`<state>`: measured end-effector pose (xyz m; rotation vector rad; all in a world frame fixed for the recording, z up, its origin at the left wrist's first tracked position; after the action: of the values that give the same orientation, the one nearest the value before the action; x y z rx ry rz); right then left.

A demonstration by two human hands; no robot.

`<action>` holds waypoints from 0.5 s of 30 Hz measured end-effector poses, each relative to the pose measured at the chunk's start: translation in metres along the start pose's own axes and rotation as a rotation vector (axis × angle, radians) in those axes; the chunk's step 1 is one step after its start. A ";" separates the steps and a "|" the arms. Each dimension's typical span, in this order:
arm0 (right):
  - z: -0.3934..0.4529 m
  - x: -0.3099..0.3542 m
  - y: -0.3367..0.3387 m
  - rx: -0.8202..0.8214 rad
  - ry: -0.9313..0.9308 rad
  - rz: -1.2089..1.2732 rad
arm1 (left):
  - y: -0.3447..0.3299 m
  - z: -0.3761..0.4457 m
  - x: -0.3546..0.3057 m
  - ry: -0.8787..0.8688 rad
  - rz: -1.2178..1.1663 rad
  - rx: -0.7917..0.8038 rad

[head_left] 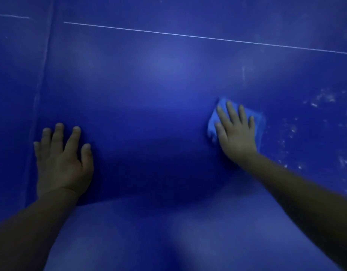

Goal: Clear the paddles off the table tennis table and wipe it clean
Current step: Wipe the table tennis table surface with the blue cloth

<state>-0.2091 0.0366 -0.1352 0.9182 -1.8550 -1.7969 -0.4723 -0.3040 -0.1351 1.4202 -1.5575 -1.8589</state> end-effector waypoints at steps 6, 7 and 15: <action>-0.196 -0.034 -0.024 0.130 -0.019 -0.007 | 0.004 -0.005 0.000 -0.056 -0.043 -0.008; -0.188 -0.036 -0.022 0.119 -0.100 -0.001 | 0.005 -0.004 0.000 -0.059 -0.073 -0.008; -0.145 0.063 -0.002 0.112 -0.412 0.161 | -0.018 -0.073 -0.064 -0.413 -0.093 0.159</action>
<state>-0.1537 -0.1118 -0.1336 0.4360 -2.2240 -1.9013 -0.3769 -0.2887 -0.1139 1.2430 -1.8944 -2.2361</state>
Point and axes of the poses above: each hand's wrist, its own z-axis towards the middle knuckle, its own y-axis out of the back of the hand, x = y × z, the point moved 4 cm from there along z, towards the middle knuckle, and after that the axes turned 11 degrees about -z, right-handed, at the moved point
